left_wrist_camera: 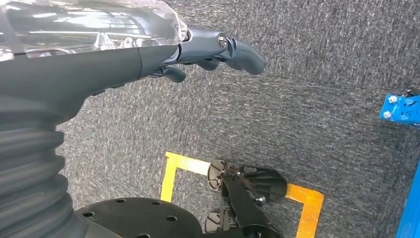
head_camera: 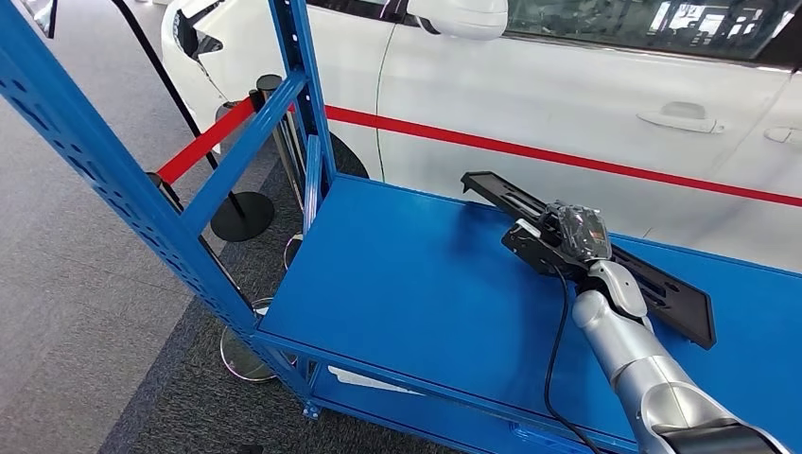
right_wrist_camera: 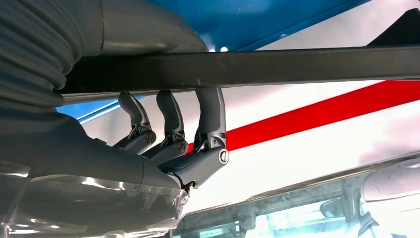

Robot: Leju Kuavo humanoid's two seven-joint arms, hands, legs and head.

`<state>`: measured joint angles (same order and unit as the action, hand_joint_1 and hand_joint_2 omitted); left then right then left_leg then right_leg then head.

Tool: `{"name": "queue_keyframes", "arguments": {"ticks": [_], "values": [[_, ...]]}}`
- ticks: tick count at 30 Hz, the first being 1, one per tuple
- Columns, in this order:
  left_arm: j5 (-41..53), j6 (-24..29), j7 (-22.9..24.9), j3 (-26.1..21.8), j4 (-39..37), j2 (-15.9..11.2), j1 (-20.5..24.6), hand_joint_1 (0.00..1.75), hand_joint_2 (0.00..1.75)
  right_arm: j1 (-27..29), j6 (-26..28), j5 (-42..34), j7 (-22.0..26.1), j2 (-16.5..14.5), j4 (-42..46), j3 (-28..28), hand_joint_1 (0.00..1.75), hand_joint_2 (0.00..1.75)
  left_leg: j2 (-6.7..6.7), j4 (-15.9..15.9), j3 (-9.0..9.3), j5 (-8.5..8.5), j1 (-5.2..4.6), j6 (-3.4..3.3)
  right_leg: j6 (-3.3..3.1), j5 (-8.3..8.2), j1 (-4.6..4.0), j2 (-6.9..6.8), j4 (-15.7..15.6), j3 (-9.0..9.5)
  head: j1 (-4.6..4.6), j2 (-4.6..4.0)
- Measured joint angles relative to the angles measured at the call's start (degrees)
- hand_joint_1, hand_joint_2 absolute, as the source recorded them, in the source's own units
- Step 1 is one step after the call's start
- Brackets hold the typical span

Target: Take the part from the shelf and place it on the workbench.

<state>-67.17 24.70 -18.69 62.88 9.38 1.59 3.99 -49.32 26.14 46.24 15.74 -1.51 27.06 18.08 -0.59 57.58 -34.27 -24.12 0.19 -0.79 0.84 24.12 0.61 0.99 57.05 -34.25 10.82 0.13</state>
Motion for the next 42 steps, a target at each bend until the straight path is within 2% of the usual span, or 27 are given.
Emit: {"name": "queue_keyframes", "arguments": {"ticks": [4, 8, 11, 14, 16, 18, 23, 30, 42], "values": [[-0.1, 0.0, -1.4, 0.0, 0.0, 0.0, -0.1, 0.00, 1.75, -0.2, 0.1, -0.4, 0.1, 0.0, 0.0, 0.0, 1.75, 1.75, 0.00, 0.0, 0.00, 0.00, 0.00, 0.00, 0.00, 0.00, 0.00, 0.00, 0.0, 0.01, 0.00, 0.00], [-0.5, 0.0, -2.4, -0.2, 0.0, 0.0, -0.1, 0.00, 0.00, -0.3, 0.1, -0.5, 0.1, 0.0, 0.0, 0.1, 1.75, 1.75, 0.00, 0.0, 0.00, 0.00, 0.00, 0.00, 0.00, 0.00, 0.00, 0.00, 0.0, 0.01, 0.00, 0.00], [-2.8, -1.3, -5.8, -1.3, 0.0, 0.0, -0.2, 0.00, 0.00, -0.3, 0.3, -0.7, 0.2, 0.0, 0.2, 0.1, 1.75, 1.75, 0.01, 0.0, 0.01, 0.00, 0.00, 0.00, 0.00, 0.00, 0.00, 0.01, 0.0, 0.01, 0.00, 0.00], [-4.8, -5.3, -13.9, -3.2, 0.0, 0.0, -0.3, 0.00, 0.00, -0.1, 0.5, -1.0, 0.2, 0.1, 0.8, 0.1, 1.75, 1.75, 0.02, 0.0, 0.02, 0.00, 0.00, 0.00, 0.00, 0.00, 0.00, 0.01, 0.0, 0.00, 0.00, 0.00], [-5.0, -7.7, -17.6, -4.0, 0.0, 0.0, -0.2, 0.00, 0.87, 0.0, 0.5, -1.3, 0.5, 0.2, 1.0, 0.1, 1.75, 1.75, 0.03, 0.0, 0.03, 0.00, 0.00, 0.00, 0.00, 0.00, 0.00, 0.02, 0.0, 0.01, 0.00, 0.00], [-5.0, -8.5, -19.2, -4.8, 0.0, 0.0, -0.1, 0.00, 1.75, 0.0, 0.4, -1.6, 0.8, 0.2, 1.0, 0.2, 1.75, 1.75, 0.05, 0.0, 0.03, 0.00, 0.00, 0.00, 0.00, -0.01, 0.00, 0.03, 0.0, 0.01, 0.00, 0.00], [-4.1, -6.6, -18.2, -5.4, 0.0, -0.1, 0.5, 0.00, 1.75, -0.1, 0.6, -2.3, 1.2, 0.3, 1.0, 0.5, 1.75, 1.75, 0.06, 0.0, 0.03, 0.00, 0.00, 0.00, 0.01, -0.01, 0.00, 0.03, 0.0, 0.01, 0.00, 0.00], [-3.7, -7.0, -12.7, -5.4, 0.0, -0.1, 0.2, 0.00, 1.75, 0.0, 1.3, -2.9, 1.4, 0.5, 0.8, 1.5, 1.75, 1.75, 0.07, 0.0, 0.03, 0.00, 0.00, 0.00, 0.01, -0.01, 0.01, 0.03, 0.0, 0.01, 0.00, 0.00], [-3.2, -6.4, -11.5, -5.2, 0.0, -0.1, 0.1, 0.00, 1.75, -1.9, 2.2, -2.8, 1.3, 0.6, 1.3, 2.6, 1.75, 1.75, 0.08, 0.0, 0.02, 0.01, -0.01, 0.00, 0.03, -0.07, 0.02, 0.07, 0.0, -0.02, 0.00, 0.00]]}}
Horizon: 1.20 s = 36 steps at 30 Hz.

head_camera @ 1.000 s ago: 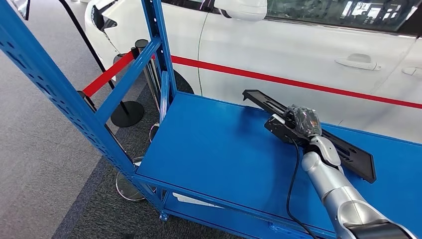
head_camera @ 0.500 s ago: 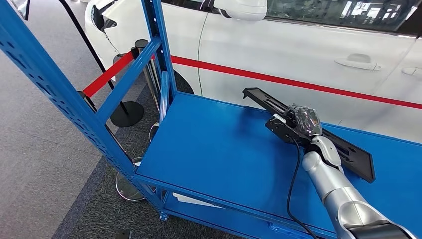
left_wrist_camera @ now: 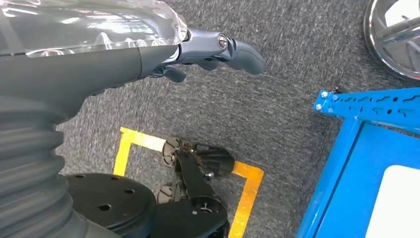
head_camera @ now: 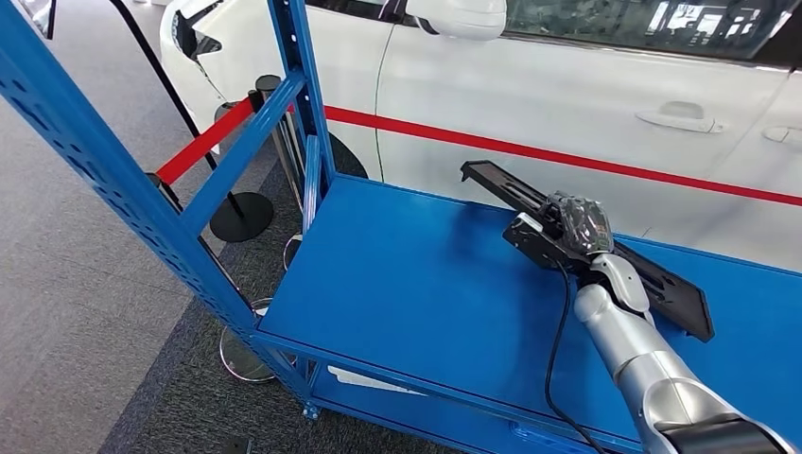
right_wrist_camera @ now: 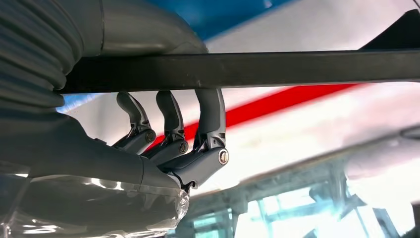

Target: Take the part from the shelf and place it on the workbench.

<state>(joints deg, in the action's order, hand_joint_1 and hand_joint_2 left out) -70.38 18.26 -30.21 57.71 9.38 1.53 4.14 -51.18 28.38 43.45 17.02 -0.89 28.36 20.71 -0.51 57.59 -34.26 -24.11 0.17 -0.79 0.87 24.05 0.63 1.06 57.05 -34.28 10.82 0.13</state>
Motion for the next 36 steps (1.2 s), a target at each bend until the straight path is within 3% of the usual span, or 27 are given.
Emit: {"name": "queue_keyframes", "arguments": {"ticks": [16, 26, 36], "values": [[0.1, 1.7, -0.9, 0.1, 0.0, 0.0, -0.2, 0.00, 1.75, -12.5, -1.1, -7.1, 0.4, 0.8, 14.0, 0.1, 1.75, 1.75, 0.00, 0.0, -0.27, 0.07, 0.00, 0.01, 0.00, 0.00, 0.00, -0.03, 0.0, -0.29, 0.00, 0.00], [0.0, 2.1, -0.9, 0.1, 0.0, 0.0, 0.0, 0.00, 1.75, -13.1, -3.1, -10.0, -1.4, 1.5, 20.1, 0.2, 1.75, 1.75, -0.01, 0.0, -0.33, 0.07, -0.01, 0.01, 0.00, 0.00, 0.02, -0.04, 0.0, -0.33, 0.00, 0.00], [-0.6, 2.4, -2.0, 0.1, 0.0, 0.0, -0.1, 0.00, 1.75, -10.3, -1.4, -10.7, -1.0, 1.9, 22.1, 0.5, 1.75, 1.75, -0.01, 0.0, -0.34, 0.06, 0.00, 0.01, 0.00, 0.00, 0.01, -0.04, 0.0, -0.35, 0.00, 0.00]]}}
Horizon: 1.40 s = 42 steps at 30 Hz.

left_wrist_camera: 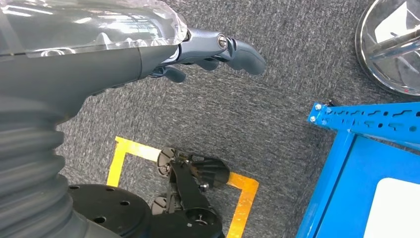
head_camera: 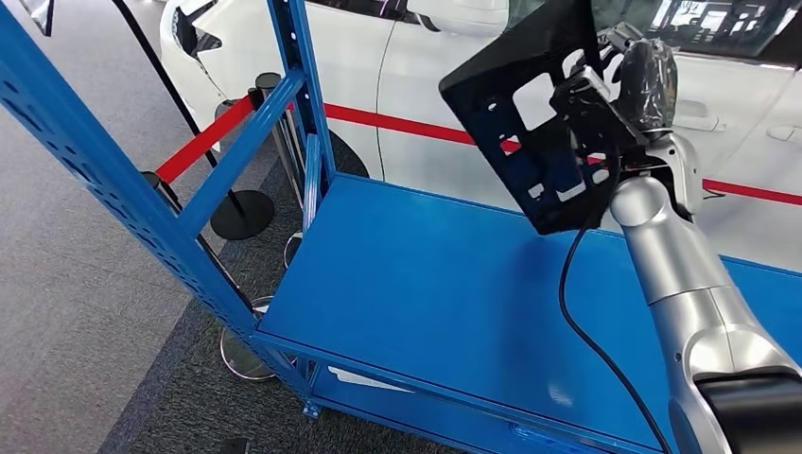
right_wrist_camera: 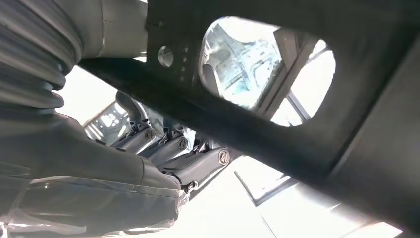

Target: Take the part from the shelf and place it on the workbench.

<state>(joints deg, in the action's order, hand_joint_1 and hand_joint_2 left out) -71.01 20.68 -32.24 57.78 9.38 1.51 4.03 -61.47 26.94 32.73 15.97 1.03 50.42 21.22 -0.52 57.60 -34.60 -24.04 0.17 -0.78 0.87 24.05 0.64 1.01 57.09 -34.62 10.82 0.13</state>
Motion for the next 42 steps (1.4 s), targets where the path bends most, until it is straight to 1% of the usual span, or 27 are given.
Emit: {"name": "queue_keyframes", "arguments": {"ticks": [7, 10, 14, 22, 24, 26, 27, 28, 29, 30, 31, 32, 33, 34, 35, 36, 37, 38, 39, 40, 42], "values": [[0.0, -0.2, 0.3, 0.0, 0.0, 0.0, 0.0, 0.00, 1.75, 1.2, 0.3, 0.0, 0.0, 0.3, 0.6, 0.0, 1.75, 1.75, 0.00, 0.0, 0.00, 0.00, 0.00, 0.00, 0.00, 0.00, 0.00, 0.00, 0.0, 0.00, 0.00, 0.00], [0.0, -0.7, -0.4, 0.0, 0.0, 0.0, 0.0, 0.00, 1.75, 1.8, 0.5, 0.0, -0.2, 0.3, 1.1, 0.0, 1.75, 1.75, 0.00, 0.0, 0.00, 0.00, 0.00, 0.00, 0.00, 0.00, 0.00, 0.00, 0.0, 0.00, 0.00, 0.00], [0.2, -0.7, -1.3, 0.0, 0.0, 0.0, 0.0, 0.00, 1.75, 2.7, 0.5, 1.0, -1.2, 0.3, 3.1, 0.0, 1.75, 1.75, 0.00, 0.0, 0.00, 0.00, 0.00, 0.00, 0.00, 0.00, 0.00, 0.00, 0.0, -0.02, 0.00, 0.00], [0.8, -0.4, -1.3, 0.1, 0.0, 0.0, 0.3, 0.00, 1.75, 3.5, 0.1, 3.1, -2.3, 0.4, 5.7, -0.1, 1.75, 1.75, 0.00, 0.0, -0.01, 0.00, 0.00, 0.00, 0.00, 0.00, 0.00, 0.00, 0.0, -0.02, 0.00, 0.00], [1.0, -0.6, -1.2, 0.3, 0.0, 0.0, 0.4, 0.00, 1.75, 3.5, -0.4, 3.9, -2.5, 0.4, 6.4, -0.2, 1.75, 1.75, -0.02, 0.2, -0.07, -0.08, -0.16, -0.23, 0.20, -0.11, 0.19, 0.01, -0.2, 0.03, 0.00, 0.00], [1.1, -0.8, -1.2, 0.6, 0.0, 0.0, 0.4, 0.00, 1.75, 3.3, -0.8, 4.5, -2.7, 0.4, 7.2, -0.4, 1.75, 1.75, 0.01, 0.0, 0.02, 0.15, -0.28, -0.75, 0.65, -0.40, 0.32, 0.06, -0.6, 0.17, 0.00, 0.00], [1.3, -0.9, -1.2, 0.9, 0.0, 0.0, 0.4, 0.00, 1.75, 3.0, -1.0, 4.8, -2.9, 0.4, 7.6, -0.4, 1.75, 1.75, 0.11, -0.6, 0.24, 0.52, -0.15, -1.01, 0.82, -0.19, 0.31, 0.04, -0.5, 0.16, -0.01, -0.01], [1.4, -1.0, -1.2, 1.1, 0.0, 0.0, 0.4, 0.00, 1.75, 2.7, -1.2, 5.0, -3.2, 0.5, 8.1, -0.5, 1.75, 1.75, 0.27, -1.1, 0.46, 0.91, 0.04, -1.19, 0.92, 0.65, 0.23, -0.02, 0.4, -0.20, -0.01, -0.01], [1.7, -1.0, -1.2, 1.3, 0.0, 0.0, 0.5, 0.00, 1.75, 2.2, -1.4, 5.2, -3.5, 0.5, 8.5, -0.6, 1.75, 1.75, 0.43, -1.6, 0.64, 1.24, 0.24, -1.35, 0.99, 2.21, 0.18, -0.10, 2.5, -1.05, -0.01, -0.01], [1.8, -1.0, -1.2, 1.4, 0.0, 0.0, 0.5, 0.00, 1.75, 1.8, -1.6, 5.3, -3.7, 0.6, 8.7, -0.7, 1.75, 1.75, 0.56, -1.9, 0.73, 1.41, 0.36, -1.43, 1.08, 4.32, 0.26, -0.22, 5.9, -2.42, -0.01, -0.01], [2.0, -1.0, -1.2, 1.5, 0.0, 0.0, 0.5, 0.00, 1.75, 1.5, -1.7, 5.3, -3.8, 0.7, 8.9, -0.8, 1.75, 1.75, 0.63, -1.9, 0.71, 1.46, 0.41, -1.49, 1.25, 6.39, 0.35, -0.28, 9.9, -4.10, -0.01, 0.00], [2.1, -1.0, -1.1, 1.5, 0.0, 0.0, 0.5, 0.00, 1.75, 1.3, -1.8, 5.3, -3.9, 0.7, 9.0, -0.9, 1.75, 1.75, 0.66, -1.9, 0.66, 1.48, 0.45, -1.50, 1.46, 7.77, 0.54, -0.31, 13.5, -5.59, -0.01, 0.00], [2.3, -0.9, -1.0, 1.6, 0.0, 0.0, 0.5, 0.00, 1.75, 1.3, -2.0, 5.3, -4.0, 0.8, 9.1, -0.9, 1.75, 1.75, 0.68, -1.8, 0.60, 1.46, 0.51, -1.44, 1.68, 8.09, 0.78, -0.35, 15.6, -6.40, -0.01, 0.00], [2.6, -0.6, -0.9, 1.9, 0.0, 0.0, 0.6, 0.00, 1.75, 1.2, -2.1, 5.3, -4.2, 0.9, 9.1, -0.9, 1.75, 1.75, 0.68, -1.5, 0.49, 1.41, 0.64, -1.30, 1.93, 7.33, 1.06, -0.43, 15.6, -6.26, -0.02, 0.00], [3.0, -0.3, -0.6, 2.2, 0.0, 0.0, 0.6, 0.00, 1.75, 0.9, -2.4, 5.3, -4.3, 0.9, 9.1, -1.0, 1.75, 1.75, 0.67, -1.1, 0.30, 1.28, 0.81, -1.04, 2.21, 5.70, 1.36, -0.58, 13.4, -5.05, -0.02, 0.00], [3.4, 0.0, -0.3, 2.6, 0.0, 0.0, 0.7, 0.00, 1.75, 0.4, -2.6, 5.2, -4.4, 1.0, 9.0, -1.0, 1.75, 1.75, 0.67, -0.6, 0.00, 1.05, 0.95, -0.65, 2.56, 3.93, 1.70, -0.83, 9.6, -3.10, -0.02, 0.00], [3.8, 0.4, 0.1, 2.9, 0.0, 0.0, 0.8, 0.00, 1.75, -0.3, -2.8, 5.1, -4.5, 1.0, 9.0, -1.0, 1.75, 1.75, 0.64, 0.1, -0.46, 0.80, 1.02, -0.15, 2.69, 2.67, 1.75, -0.92, 6.2, -1.32, -0.02, 0.00], [4.0, 0.7, 0.6, 3.2, 0.0, 0.0, 1.0, 0.00, 1.75, -1.1, -3.0, 4.8, -4.5, 1.0, 8.8, -1.0, 1.75, 1.75, 0.60, 0.7, -0.88, 0.62, 1.02, 0.33, 2.55, 1.89, 1.75, -0.92, 3.8, -0.16, -0.01, 0.00], [4.2, 0.9, 0.9, 3.5, 0.0, 0.0, 1.1, 0.00, 1.75, -1.9, -3.0, 4.4, -4.4, 1.1, 8.5, -1.0, 1.75, 1.75, 0.53, 1.2, -1.26, 0.55, 0.92, 0.79, 2.20, 1.82, 1.68, -0.86, 2.6, 0.30, 0.00, 0.00], [4.3, 1.2, 1.3, 3.8, 0.0, 0.0, 1.2, 0.00, 1.75, -2.6, -3.0, 4.0, -4.3, 1.2, 8.0, -1.0, 1.75, 1.75, 0.46, 1.4, -1.52, 0.66, 0.90, 1.21, 1.62, 1.92, 1.42, -0.68, 2.7, 0.09, 0.01, 0.00], [4.3, 1.6, 1.9, 4.3, 0.0, 0.0, 1.2, 0.00, 1.75, -3.4, -2.6, 3.0, -3.5, 1.4, 6.7, -1.0, 1.75, 1.75, 0.38, 1.5, -1.84, 0.74, 1.09, 1.95, 0.48, 1.70, 1.38, -0.68, 2.6, -0.38, 0.01, 0.00]]}}
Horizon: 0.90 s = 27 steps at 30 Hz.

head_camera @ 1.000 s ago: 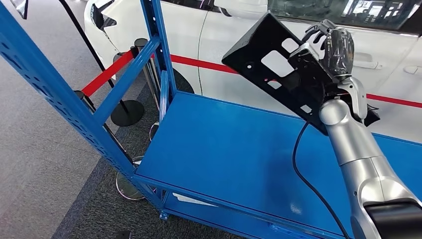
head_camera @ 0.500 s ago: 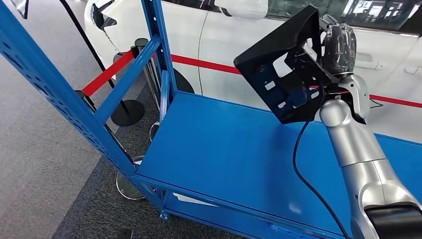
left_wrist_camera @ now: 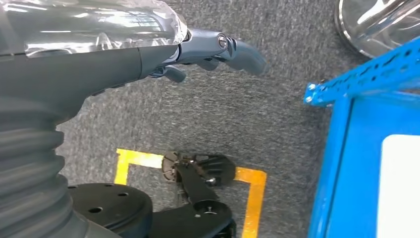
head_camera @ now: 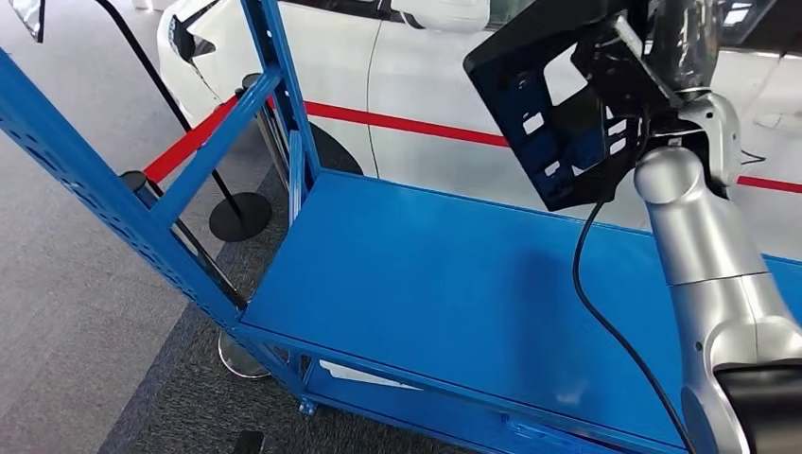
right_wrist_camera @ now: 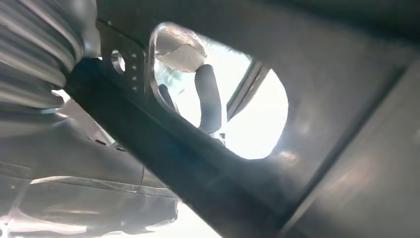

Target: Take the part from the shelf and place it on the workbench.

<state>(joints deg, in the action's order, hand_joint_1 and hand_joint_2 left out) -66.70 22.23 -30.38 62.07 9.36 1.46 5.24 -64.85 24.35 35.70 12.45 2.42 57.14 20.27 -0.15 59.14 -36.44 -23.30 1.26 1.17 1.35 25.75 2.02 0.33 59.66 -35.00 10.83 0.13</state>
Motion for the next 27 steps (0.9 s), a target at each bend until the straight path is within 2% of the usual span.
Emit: {"name": "queue_keyframes", "arguments": {"ticks": [1, 2, 5, 6, 7, 8, 9, 10, 11, 12, 13, 14, 16, 17, 18, 20, 21, 22, 23, 24, 25, 26, 27], "values": [[0.0, 0.2, 0.2, 0.2, 0.0, 0.0, -0.1, 0.00, 1.75, -0.2, 0.3, -0.5, 0.5, 0.1, -0.7, 0.0, 1.75, 1.75, 0.01, 0.7, -0.38, -0.76, 0.15, 0.28, -0.55, -0.31, -0.05, -0.03, -0.1, -0.22, 0.00, 0.00], [0.1, 0.5, 0.3, 0.3, 0.0, 0.0, -0.1, 0.00, 1.75, -0.4, 0.6, -0.9, 1.0, 0.1, -1.4, 0.0, 1.75, 1.75, 0.03, 2.4, -1.07, -2.29, 0.24, 0.44, -1.07, -0.63, -0.05, -0.07, -0.2, -0.45, 0.01, 0.00], [0.4, 0.9, 0.6, 1.0, 0.0, 0.0, -0.1, 0.00, 1.75, -0.6, 1.0, -1.7, 1.6, 0.2, -3.3, 0.0, 1.75, 1.75, 0.08, 12.8, -4.61, -8.70, 0.27, 0.53, -1.99, -1.44, -0.51, -0.09, -0.3, -1.40, 0.01, 0.00], [0.6, 1.0, 0.6, 1.2, 0.0, 0.0, -0.1, 0.00, 1.75, -0.6, 1.1, -1.9, 1.7, 0.2, -3.8, 0.0, 1.75, 1.75, 0.08, 15.3, -5.19, -9.69, 0.22, 0.44, -2.14, -1.71, -0.77, -0.07, -0.2, -1.77, 0.01, 0.00], [0.8, 1.0, 0.6, 1.3, 0.0, -0.1, -0.2, 0.00, 1.75, -0.6, 1.1, -2.1, 1.8, 0.2, -4.3, 0.1, 1.75, 1.75, 0.08, 15.8, -4.80, -9.63, 0.13, 0.22, -2.21, -1.97, -1.03, -0.05, -0.2, -2.13, 0.01, 0.00], [0.8, 1.0, 0.6, 1.4, 0.0, -0.1, -0.2, 0.00, 1.75, -0.6, 1.1, -2.3, 1.9, 0.2, -4.6, 0.1, 1.75, 1.75, 0.06, 14.1, -3.32, -8.64, -0.03, -0.15, -2.25, -2.21, -1.28, -0.02, -0.1, -2.43, 0.01, 0.00], [0.9, 1.0, 0.6, 1.5, 0.0, -0.1, -0.2, 0.00, 1.75, -0.6, 1.1, -2.4, 2.0, 0.3, -4.8, 0.1, 1.75, 1.75, 0.03, 10.6, -0.93, -7.16, -0.30, -0.71, -2.24, -2.44, -1.49, 0.00, -0.1, -2.64, 0.01, 0.00], [0.9, 1.1, 0.6, 1.5, 0.0, -0.2, -0.1, 0.00, 1.75, -0.6, 1.1, -2.6, 2.1, 0.4, -5.0, 0.1, 1.75, 1.75, 0.00, 6.4, 1.66, -6.18, -0.61, -1.44, -2.17, -2.66, -1.59, -0.01, -0.1, -2.81, 0.01, 0.00], [0.9, 1.1, 0.6, 1.5, 0.0, -0.3, -0.1, 0.00, 1.75, -0.7, 1.2, -2.7, 2.1, 0.5, -5.1, 0.1, 1.75, 1.75, -0.01, 3.1, 3.69, -5.34, -0.95, -1.89, -1.99, -2.90, -1.57, -0.04, -0.1, -2.96, 0.01, 0.00], [0.9, 1.1, 0.7, 1.6, -0.1, -0.4, -0.1, 0.00, 1.75, -0.9, 1.2, -2.8, 2.1, 0.6, -5.2, 0.1, 1.75, 1.75, -0.03, 0.9, 4.93, -4.95, -1.32, -2.22, -1.70, -3.16, -1.42, -0.10, -0.1, -3.07, 0.01, 0.00], [0.9, 1.1, 0.8, 1.6, -0.1, -0.5, -0.1, 0.00, 1.75, -1.0, 1.2, -2.9, 2.1, 0.7, -5.2, 0.1, 1.75, 1.75, -0.02, -0.1, 5.34, -4.90, -1.64, -2.36, -1.32, -3.46, -1.20, -0.17, -0.2, -3.18, 0.01, 0.00], [1.0, 1.1, 0.9, 1.8, -0.1, -0.5, -0.1, 0.00, 1.75, -1.1, 1.1, -2.9, 2.1, 0.8, -5.3, 0.1, 1.75, 1.75, -0.01, -0.3, 5.27, -4.41, -1.89, -2.34, -0.90, -3.80, -1.04, -0.20, -0.3, -3.22, 0.01, 0.00], [1.0, 1.1, 1.0, 2.1, -0.1, -0.3, -0.1, 0.00, 1.75, -1.2, 1.0, -3.1, 2.1, 1.3, -5.4, 0.1, 1.75, 1.75, 0.21, -1.4, 5.20, -3.33, -1.63, -2.79, -0.18, -3.66, -1.03, -0.20, -0.2, -3.50, -0.01, 0.00], [1.0, 1.1, 1.0, 2.3, -0.1, -0.3, 0.0, 0.00, 1.75, -1.3, 0.9, -3.2, 2.1, 1.6, -5.4, 0.1, 1.75, 1.75, 0.38, -1.9, 5.04, -2.63, -1.42, -3.12, 0.10, -2.46, -1.12, -0.17, 0.9, -3.96, -0.01, 0.00], [1.0, 1.1, 1.0, 2.4, -0.1, -0.2, 0.0, 0.00, 1.75, -1.4, 0.9, -3.4, 2.1, 2.0, -5.5, 0.1, 1.75, 1.75, 0.55, -2.4, 4.74, -1.96, -1.21, -3.33, 0.34, -0.38, -1.17, -0.16, 3.1, -4.81, -0.02, 0.00], [1.1, 1.1, 0.9, 2.6, -0.1, 0.0, 0.0, 0.00, 1.75, -1.0, 0.8, -3.8, 2.5, 2.7, -5.5, 0.1, 1.75, 1.75, 0.67, -2.5, 3.69, -1.09, -1.27, -3.61, 0.75, 4.41, -1.13, -0.16, 10.0, -6.97, -0.01, 0.00], [1.1, 1.1, 0.8, 2.6, -0.1, 0.1, -0.1, 0.00, 1.75, -0.5, 0.9, -4.0, 2.8, 3.1, -5.5, 0.1, 1.75, 1.75, 0.66, -2.4, 3.13, -0.74, -1.25, -3.56, 0.96, 5.75, -1.04, -0.17, 13.0, -7.63, -0.02, 0.00], [1.1, 1.1, 0.8, 2.7, -0.1, 0.2, -0.2, 0.00, 1.75, 0.2, 0.9, -4.2, 3.2, 3.4, -5.6, 0.1, 1.75, 1.75, 0.67, -2.3, 2.58, -0.43, -1.21, -3.49, 1.13, 5.91, -0.93, -0.18, 14.4, -7.51, -0.02, 0.00], [1.2, 1.1, 0.7, 2.8, -0.1, 0.3, -0.3, 0.00, 1.75, 0.8, 1.0, -4.3, 3.5, 3.6, -5.6, 0.1, 1.75, 1.75, 0.67, -2.0, 2.02, -0.17, -1.16, -3.37, 1.26, 5.04, -0.82, -0.20, 13.6, -6.32, -0.02, 0.00], [1.2, 1.1, 0.5, 2.8, -0.1, 0.4, -0.4, 0.00, 1.75, 1.3, 1.0, -4.4, 3.8, 3.7, -5.6, 0.1, 1.75, 1.75, 0.68, -1.7, 1.50, 0.01, -1.10, -3.24, 1.35, 3.65, -0.69, -0.25, 10.9, -4.23, -0.02, 0.00], [1.3, 1.1, 0.5, 2.8, -0.1, 0.4, -0.5, 0.00, 1.75, 1.8, 1.1, -4.5, 4.0, 3.8, -5.4, 0.1, 1.75, 1.75, 0.69, -1.2, 0.94, 0.12, -1.07, -3.06, 1.36, 2.74, -0.58, -0.31, 6.9, -1.61, -0.01, 0.00], [1.4, 1.1, 0.4, 2.9, -0.1, 0.5, -0.5, 0.00, 1.75, 2.3, 1.2, -4.6, 4.1, 3.9, -5.1, 0.2, 1.75, 1.75, 0.70, -0.8, 0.42, 0.23, -1.11, -2.83, 1.17, 2.06, -0.68, -0.31, 3.4, 0.62, -0.01, 0.00], [1.5, 1.1, 0.3, 2.9, -0.1, 0.5, -0.5, 0.00, 1.75, 2.7, 1.2, -4.7, 4.2, 4.1, -4.7, 0.2, 1.75, 1.75, 0.69, -0.5, 0.05, 0.36, -1.17, -2.57, 0.85, 1.86, -0.81, -0.28, 1.0, 2.01, -0.01, 0.00]]}}
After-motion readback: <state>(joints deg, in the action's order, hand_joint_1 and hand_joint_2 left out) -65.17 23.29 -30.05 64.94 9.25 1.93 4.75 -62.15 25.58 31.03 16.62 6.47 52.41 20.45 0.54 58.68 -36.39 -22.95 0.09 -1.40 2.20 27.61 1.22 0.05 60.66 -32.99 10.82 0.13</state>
